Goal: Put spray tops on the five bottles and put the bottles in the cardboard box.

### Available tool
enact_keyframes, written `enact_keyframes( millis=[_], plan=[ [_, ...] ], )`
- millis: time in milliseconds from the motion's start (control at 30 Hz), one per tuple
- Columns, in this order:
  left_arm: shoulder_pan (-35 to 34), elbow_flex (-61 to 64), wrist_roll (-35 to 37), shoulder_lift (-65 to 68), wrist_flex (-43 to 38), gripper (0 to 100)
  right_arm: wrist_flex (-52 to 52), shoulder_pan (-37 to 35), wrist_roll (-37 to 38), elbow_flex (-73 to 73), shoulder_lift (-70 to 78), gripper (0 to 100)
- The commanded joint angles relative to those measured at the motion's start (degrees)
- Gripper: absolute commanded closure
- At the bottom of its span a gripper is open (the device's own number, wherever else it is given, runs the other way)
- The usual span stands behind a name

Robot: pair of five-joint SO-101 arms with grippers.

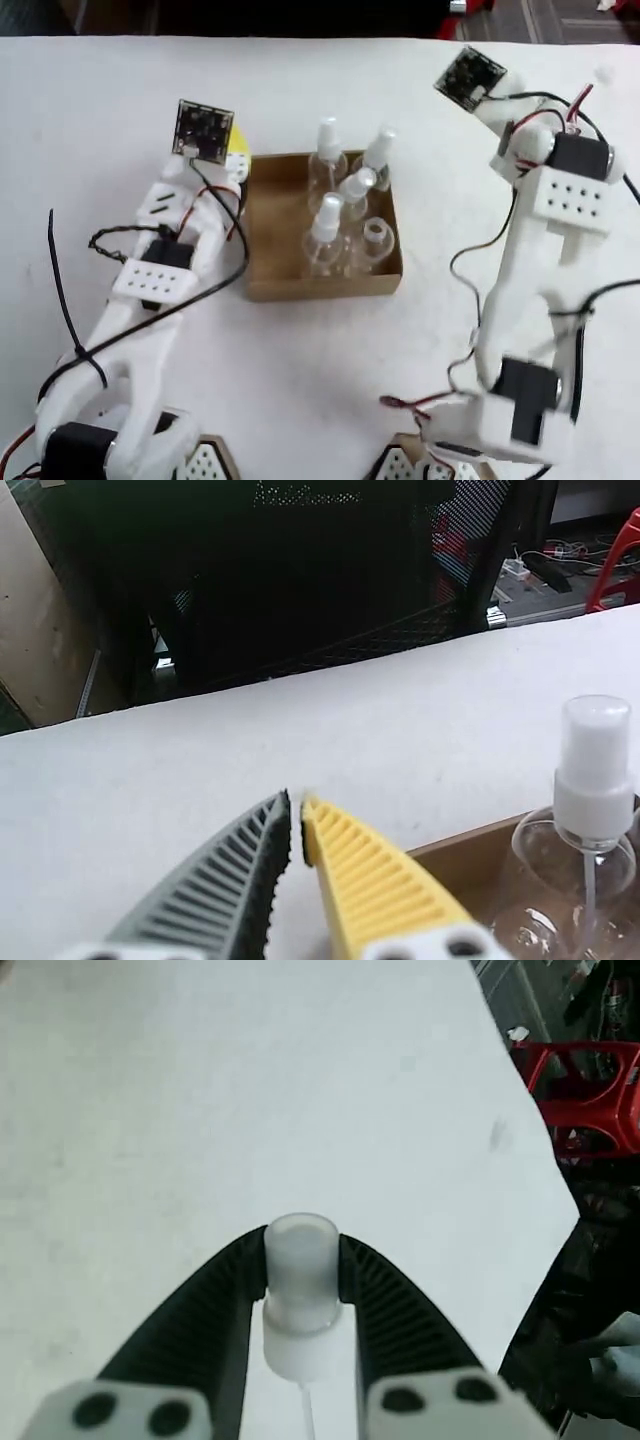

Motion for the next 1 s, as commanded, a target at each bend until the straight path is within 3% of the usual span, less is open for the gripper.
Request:
enact_keyframes(
  millis=[0, 233, 600, 800, 967],
  plan=[
    [0.6, -0.5, -0.4, -0.3, -1.4, 98, 0.9, -3.6, -6.9, -2.8, -10.9, 98.3],
    [0.6, -0.4, -0.4, -0.3, -1.4, 98, 1.4, -12.4, -22.4, -1.5, -25.4, 98.3],
    [0.5, -0.4, -0.4, -0.3, -1.4, 98, 1.4, -19.0, -38.4, 3.3, -38.3, 98.3],
    [0.5, -0.4, -0.4, -0.3, -1.4, 98, -0.5, -24.0, -41.5, 9.5, -45.3, 98.3],
    [0.5, -0.4, -0.4, -0.3, -1.4, 98, -10.3, -24.6, -44.7, 22.0, -53.9, 98.3]
  ],
)
